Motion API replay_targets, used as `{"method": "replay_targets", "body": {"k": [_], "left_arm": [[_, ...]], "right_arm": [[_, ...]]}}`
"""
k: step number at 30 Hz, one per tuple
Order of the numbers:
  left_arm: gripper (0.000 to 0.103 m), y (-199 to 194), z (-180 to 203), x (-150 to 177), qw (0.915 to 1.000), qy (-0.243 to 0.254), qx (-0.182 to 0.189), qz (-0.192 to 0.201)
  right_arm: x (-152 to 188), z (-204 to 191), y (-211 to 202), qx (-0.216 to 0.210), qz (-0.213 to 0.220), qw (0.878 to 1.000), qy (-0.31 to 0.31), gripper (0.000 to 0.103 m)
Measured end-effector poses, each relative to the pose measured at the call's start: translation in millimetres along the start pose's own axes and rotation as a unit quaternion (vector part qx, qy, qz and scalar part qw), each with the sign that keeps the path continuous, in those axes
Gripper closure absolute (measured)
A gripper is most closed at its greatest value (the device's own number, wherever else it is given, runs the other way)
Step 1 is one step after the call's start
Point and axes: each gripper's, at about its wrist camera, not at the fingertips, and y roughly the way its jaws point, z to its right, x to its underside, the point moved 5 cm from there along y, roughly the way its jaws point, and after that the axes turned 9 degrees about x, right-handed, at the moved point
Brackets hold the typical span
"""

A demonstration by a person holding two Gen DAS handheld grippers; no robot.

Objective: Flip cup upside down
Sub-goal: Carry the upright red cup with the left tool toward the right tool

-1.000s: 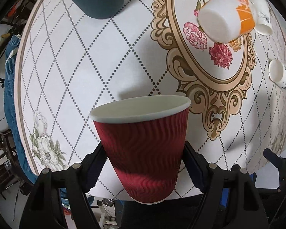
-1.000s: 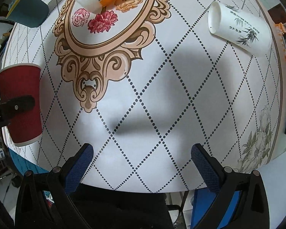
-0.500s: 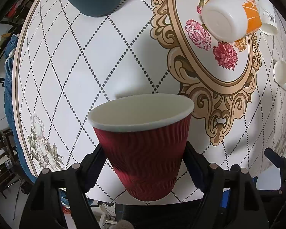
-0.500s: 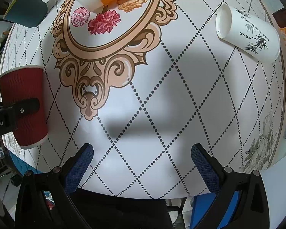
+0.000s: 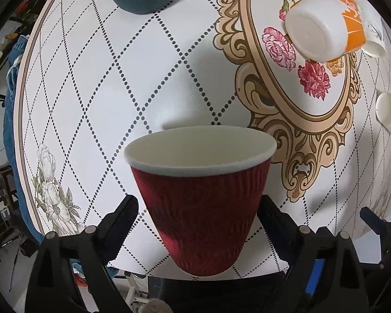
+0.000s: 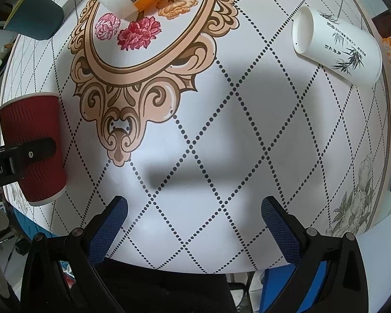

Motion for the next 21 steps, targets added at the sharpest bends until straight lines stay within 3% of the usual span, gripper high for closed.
{"method": "replay_targets", "body": {"k": [11, 21], "left_arm": [[0.01, -22.0, -7.2, -6.6, 0.9998, -0.013, 0.002, 0.018], [0.006, -84.7, -2.3, 14.1, 0.9957, -0.022, 0.003, 0.09]], "right_arm": [[2.2, 9.4, -4.2, -0.004, 0.005, 1.0, 0.0, 0.0], [11.2, 21.5, -36.8, -0.021, 0.045, 0.999, 0.002, 0.0]]}}
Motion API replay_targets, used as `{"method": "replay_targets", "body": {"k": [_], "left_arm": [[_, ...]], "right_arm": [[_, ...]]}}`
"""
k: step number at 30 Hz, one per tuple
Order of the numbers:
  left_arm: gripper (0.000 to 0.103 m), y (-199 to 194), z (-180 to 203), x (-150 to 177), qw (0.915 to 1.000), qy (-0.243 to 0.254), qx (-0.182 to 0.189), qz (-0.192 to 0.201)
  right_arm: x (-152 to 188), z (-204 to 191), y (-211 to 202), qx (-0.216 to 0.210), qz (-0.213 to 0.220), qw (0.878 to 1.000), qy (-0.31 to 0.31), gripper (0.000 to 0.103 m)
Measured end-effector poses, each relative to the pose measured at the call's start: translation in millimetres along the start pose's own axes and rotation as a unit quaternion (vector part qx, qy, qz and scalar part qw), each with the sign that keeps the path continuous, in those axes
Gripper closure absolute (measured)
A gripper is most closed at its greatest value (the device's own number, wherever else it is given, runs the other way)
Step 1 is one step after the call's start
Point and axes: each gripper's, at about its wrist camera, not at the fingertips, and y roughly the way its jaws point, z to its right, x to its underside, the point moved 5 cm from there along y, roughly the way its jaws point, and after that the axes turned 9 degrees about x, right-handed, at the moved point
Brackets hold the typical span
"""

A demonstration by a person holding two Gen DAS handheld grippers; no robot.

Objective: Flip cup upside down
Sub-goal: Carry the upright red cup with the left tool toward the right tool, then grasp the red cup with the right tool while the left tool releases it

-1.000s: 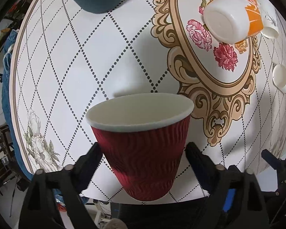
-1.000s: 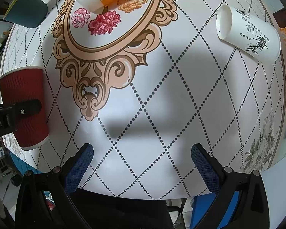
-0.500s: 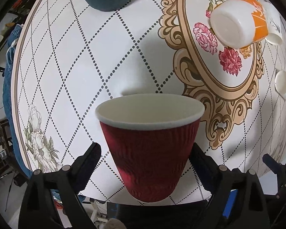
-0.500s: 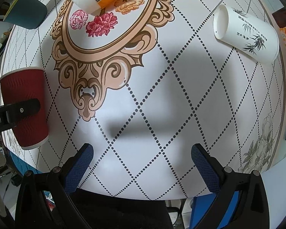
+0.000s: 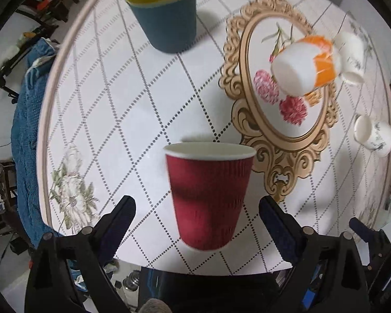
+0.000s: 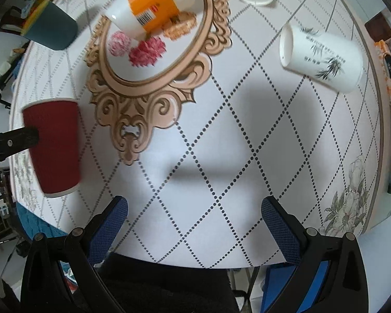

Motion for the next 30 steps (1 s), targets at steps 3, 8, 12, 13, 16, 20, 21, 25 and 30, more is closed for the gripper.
{"method": "replay_targets", "body": {"k": [3, 8, 12, 13, 16, 20, 21, 25, 30], "left_arm": [[0.006, -23.9, -3.6, 12.5, 0.9997, -0.007, -0.003, 0.024], [0.006, -56.1, -16.8, 34.0, 0.998, -0.023, -0.015, 0.057], [0.006, -60.3, -33.7, 52.7, 0.997, -0.034, -0.021, 0.067], [0.006, -60.6, -37.8, 55.5, 0.9967, -0.036, -0.025, 0.068], [0.006, -59.1, -54.5, 63.7, 0.9963, -0.042, -0.033, 0.067], [0.006, -49.8, -82.3, 72.0, 0.9961, -0.061, -0.028, 0.057], [0.006, -46.9, -88.7, 73.9, 0.996, -0.065, -0.028, 0.054], [0.006, -32.6, -113.1, 79.2, 0.9953, -0.079, -0.032, 0.046], [0.006, -9.4, -135.2, 82.2, 0.9942, -0.104, -0.012, 0.027]], "right_arm": [[4.7, -0.8, -18.1, -0.011, 0.018, 1.0, -0.004, 0.0], [10.7, -10.0, -47.8, -0.032, 0.045, 0.998, -0.027, 0.0], [21.9, -34.9, -65.4, -0.04, 0.064, 0.996, -0.043, 0.0], [23.1, -39.8, -70.1, -0.041, 0.067, 0.996, -0.045, 0.0], [28.5, -48.2, -78.5, -0.038, 0.074, 0.995, -0.056, 0.0], [31.6, -65.7, -84.5, -0.012, 0.085, 0.99, -0.109, 0.0], [30.1, -70.3, -87.0, 0.004, 0.091, 0.987, -0.133, 0.0], [19.9, -93.8, -93.4, 0.084, 0.118, 0.958, -0.246, 0.0], [-11.8, -108.5, -77.5, 0.061, 0.033, 0.972, -0.225, 0.0]]}}
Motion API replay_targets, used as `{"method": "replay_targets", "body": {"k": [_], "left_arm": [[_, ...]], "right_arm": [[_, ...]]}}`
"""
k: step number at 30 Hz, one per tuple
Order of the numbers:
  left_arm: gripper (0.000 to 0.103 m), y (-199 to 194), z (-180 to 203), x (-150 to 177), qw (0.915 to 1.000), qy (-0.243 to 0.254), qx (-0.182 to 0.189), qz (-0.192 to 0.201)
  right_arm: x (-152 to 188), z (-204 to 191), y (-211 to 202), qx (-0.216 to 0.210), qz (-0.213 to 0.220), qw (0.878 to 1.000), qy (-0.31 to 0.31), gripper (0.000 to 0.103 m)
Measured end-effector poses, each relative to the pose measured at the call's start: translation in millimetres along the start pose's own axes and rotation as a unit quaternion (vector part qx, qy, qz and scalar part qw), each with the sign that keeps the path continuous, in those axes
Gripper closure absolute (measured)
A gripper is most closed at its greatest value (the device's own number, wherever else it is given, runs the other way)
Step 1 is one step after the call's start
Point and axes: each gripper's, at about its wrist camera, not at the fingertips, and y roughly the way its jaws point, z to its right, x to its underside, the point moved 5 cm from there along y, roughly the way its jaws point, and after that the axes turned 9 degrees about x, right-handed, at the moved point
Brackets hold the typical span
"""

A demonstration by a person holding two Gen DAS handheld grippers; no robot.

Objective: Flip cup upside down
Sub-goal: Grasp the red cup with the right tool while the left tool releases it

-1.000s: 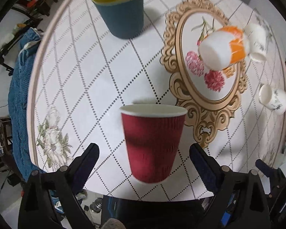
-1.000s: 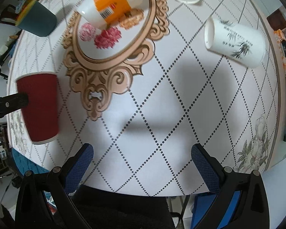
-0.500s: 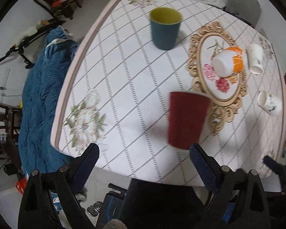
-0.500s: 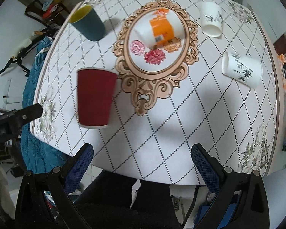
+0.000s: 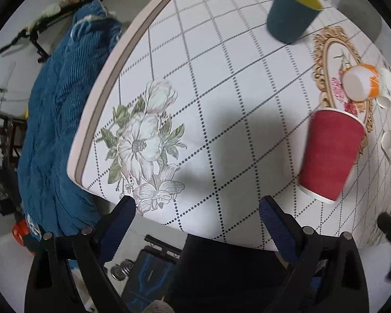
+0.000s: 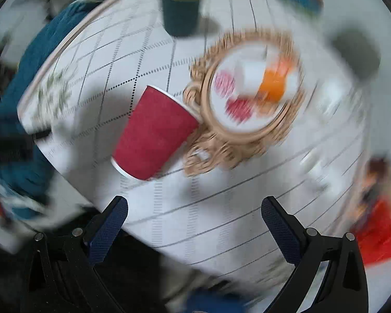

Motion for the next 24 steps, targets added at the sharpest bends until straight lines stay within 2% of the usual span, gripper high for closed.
{"method": "replay_targets", "body": {"k": [1, 3, 4, 6, 10, 12, 16, 24], "left_arm": [[0.006, 3.8, -3.1, -0.7, 1.0, -0.004, 0.003, -0.003], [0.006, 11.6, -8.3, -2.8, 0.9998, -0.011, 0.011, -0.011], [0.006, 13.9, -9.5, -3.5, 0.9997, -0.013, 0.016, -0.014], [0.006, 19.5, -10.9, -5.0, 0.9995, -0.013, 0.022, -0.021], [0.006, 25.0, -8.3, -8.9, 0.9995, 0.003, 0.016, -0.026], [0.006, 24.8, -5.1, -10.7, 0.9994, 0.007, 0.018, -0.029], [0.006, 24.2, 5.9, -13.7, 0.999, 0.03, 0.013, -0.031], [0.006, 26.8, 16.6, -16.7, 0.9985, 0.042, 0.007, -0.034]], "right_arm": [[-6.8, 2.2, 9.7, -0.041, -0.032, 0.998, 0.037, 0.0], [-18.6, 7.0, 29.5, -0.099, -0.073, 0.986, 0.113, 0.007], [-23.2, 8.8, 38.6, -0.11, -0.084, 0.981, 0.139, 0.009], [-31.9, 13.5, 57.5, -0.121, -0.1, 0.97, 0.187, 0.02], [-38.0, 16.8, 78.8, -0.167, -0.115, 0.945, 0.258, 0.027], [-39.1, 16.5, 81.7, -0.182, -0.118, 0.937, 0.275, 0.03], [-39.6, 15.1, 81.4, -0.202, -0.116, 0.928, 0.289, 0.037], [-35.3, 7.8, 79.2, -0.214, -0.116, 0.926, 0.287, 0.038]]}}
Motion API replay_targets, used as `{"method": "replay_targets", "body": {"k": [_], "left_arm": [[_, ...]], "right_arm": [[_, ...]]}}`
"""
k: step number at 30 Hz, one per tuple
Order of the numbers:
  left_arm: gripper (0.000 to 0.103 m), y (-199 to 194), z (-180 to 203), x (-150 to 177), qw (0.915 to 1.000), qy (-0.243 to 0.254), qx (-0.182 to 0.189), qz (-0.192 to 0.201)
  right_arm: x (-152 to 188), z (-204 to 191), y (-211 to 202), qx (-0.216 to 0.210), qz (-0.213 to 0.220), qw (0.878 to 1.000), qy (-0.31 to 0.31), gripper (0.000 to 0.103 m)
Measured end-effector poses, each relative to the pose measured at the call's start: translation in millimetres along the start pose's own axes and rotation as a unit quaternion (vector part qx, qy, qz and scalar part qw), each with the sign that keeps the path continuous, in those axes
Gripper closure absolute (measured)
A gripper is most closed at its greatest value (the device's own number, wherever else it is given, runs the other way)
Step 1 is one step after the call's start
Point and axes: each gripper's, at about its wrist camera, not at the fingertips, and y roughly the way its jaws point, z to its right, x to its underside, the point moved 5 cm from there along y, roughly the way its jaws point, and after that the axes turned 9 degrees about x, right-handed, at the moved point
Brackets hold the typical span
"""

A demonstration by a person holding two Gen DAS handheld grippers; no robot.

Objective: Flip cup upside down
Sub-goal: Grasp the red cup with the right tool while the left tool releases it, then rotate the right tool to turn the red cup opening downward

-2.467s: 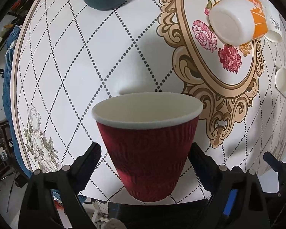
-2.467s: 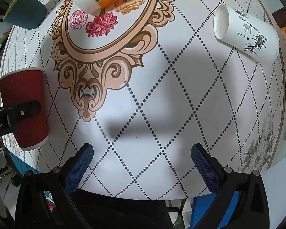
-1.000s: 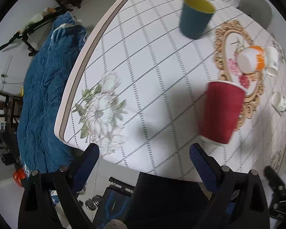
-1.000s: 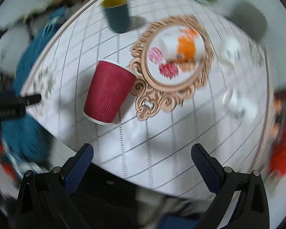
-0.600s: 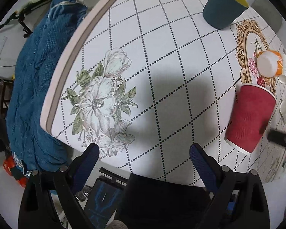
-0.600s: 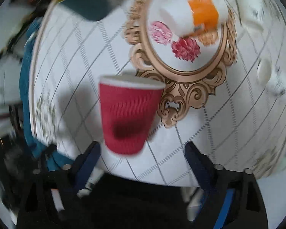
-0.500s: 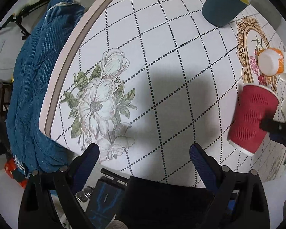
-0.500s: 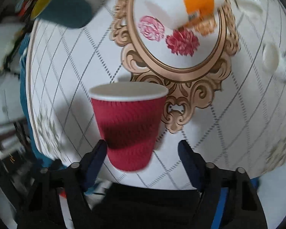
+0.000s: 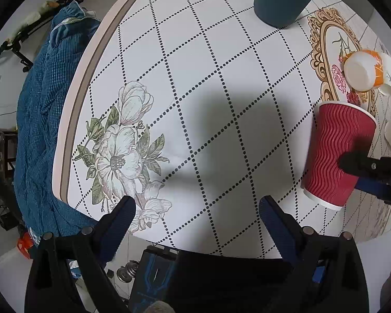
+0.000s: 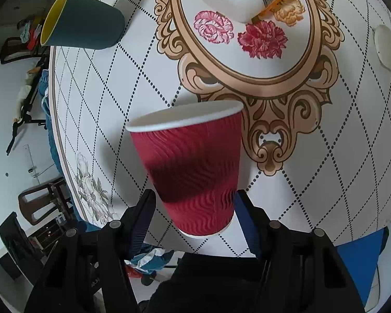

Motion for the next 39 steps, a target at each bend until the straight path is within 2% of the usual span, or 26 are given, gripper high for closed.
{"method": "replay_targets", "body": {"k": [9, 11, 13, 15, 17, 18, 19, 20, 21, 22, 23, 24, 25, 26, 27, 28, 30, 32, 33, 34, 35, 37, 39], "left_arm": [[0.006, 1.1, -6.3, -5.3, 1.0, -0.006, -0.003, -0.001], [0.006, 0.5, -11.3, -7.6, 0.9999, -0.01, -0.001, 0.0], [0.006, -0.3, -15.4, -9.1, 0.9999, -0.014, 0.0, 0.002], [0.006, -0.3, -20.4, -10.6, 0.9998, -0.019, 0.002, 0.004], [0.006, 0.2, -25.8, -11.5, 0.9996, -0.027, 0.003, 0.006], [0.006, 1.1, -27.5, -11.3, 0.9995, -0.03, 0.004, 0.006], [0.006, 1.9, -29.7, -11.5, 0.9994, -0.035, 0.005, 0.006], [0.006, 3.2, -32.6, -11.7, 0.9992, -0.039, 0.006, 0.006], [0.006, 5.0, -35.4, -11.7, 0.999, -0.044, 0.007, 0.005], [0.006, 6.5, -38.3, -11.2, 0.9988, -0.048, 0.009, 0.004], [0.006, 8.8, -41.1, -11.0, 0.9985, -0.053, 0.011, 0.003], [0.006, 11.0, -44.1, -11.0, 0.9983, -0.058, 0.012, 0.002], [0.006, 13.3, -46.0, -10.2, 0.998, -0.062, 0.013, 0.0], [0.006, 16.5, -48.1, -9.4, 0.9977, -0.066, 0.015, -0.002], [0.006, 18.3, -50.3, -8.8, 0.9975, -0.068, 0.015, -0.003], [0.006, 20.8, -53.2, -8.4, 0.9973, -0.071, 0.016, -0.004], [0.006, 25.8, -58.0, -6.5, 0.9968, -0.078, 0.015, -0.007], [0.006, 30.5, -61.5, -4.4, 0.9962, -0.085, 0.017, -0.01], [0.006, 31.8, -60.5, -3.4, 0.9959, -0.088, 0.017, -0.012], [0.006, 34.3, -62.7, -2.5, 0.9956, -0.091, 0.017, -0.013], [0.006, 35.6, -62.9, -1.3, 0.9954, -0.093, 0.017, -0.014], [0.006, 37.9, -64.1, -0.9, 0.9951, -0.096, 0.017, -0.016], [0.006, 40.5, -64.6, 0.0, 0.9949, -0.098, 0.018, -0.018]], "right_arm": [[3.7, -7.9, -21.2, -0.011, 0.012, 0.999, -0.029, 0.034], [5.7, -9.7, -34.2, -0.004, 0.021, 0.998, -0.051, 0.031], [8.9, -14.8, -49.6, 0.024, 0.036, 0.995, -0.094, 0.029], [14.9, -27.1, -69.0, 0.089, 0.073, 0.977, -0.178, 0.024], [24.5, -43.7, -84.4, 0.181, 0.12, 0.932, -0.29, 0.015], [32.7, -54.5, -88.8, 0.236, 0.145, 0.892, -0.358, 0.014], [43.4, -65.7, -89.4, 0.288, 0.167, 0.838, -0.432, 0.014], [51.5, -71.8, -87.4, 0.323, 0.18, 0.793, -0.484, 0.014], [65.6, -79.3, -79.1, 0.373, 0.192, 0.71, -0.566, 0.014], [73.4, -79.9, -72.3, 0.399, 0.192, 0.655, -0.612, 0.014], [81.0, -80.0, -61.6, 0.425, 0.186, 0.589, -0.662, 0.014], [89.7, -75.6, -48.1, 0.448, 0.174, 0.513, -0.712, 0.014], [95.9, -68.4, -34.0, 0.466, 0.155, 0.442, -0.75, 0.014], [99.9, -63.4, -23.8, 0.476, 0.139, 0.396, -0.773, 0.014], [103.6, -55.7, -12.3, 0.482, 0.119, 0.345, -0.797, 0.014], [105.2, -50.2, -2.7, 0.485, 0.104, 0.302, -0.814, 0.014], [106.7, -39.1, 13.2, 0.489, 0.08, 0.227, -0.838, 0.014], [105.4, -31.8, 25.4, 0.49, 0.064, 0.157, -0.855, 0.014], [104.5, -29.0, 29.6, 0.49, 0.059, 0.134, -0.86, 0.014], [102.6, -25.6, 34.3, 0.489, 0.053, 0.106, -0.864, 0.014], [104.0, -24.4, 38.4, 0.487, 0.049, 0.09, -0.867, 0.014], [101.4, -19.2, 45.4, 0.482, 0.039, 0.049, -0.874, 0.014], [101.4, -16.9, 53.2, 0.479, 0.032, 0.021, -0.877, 0.014]]}}
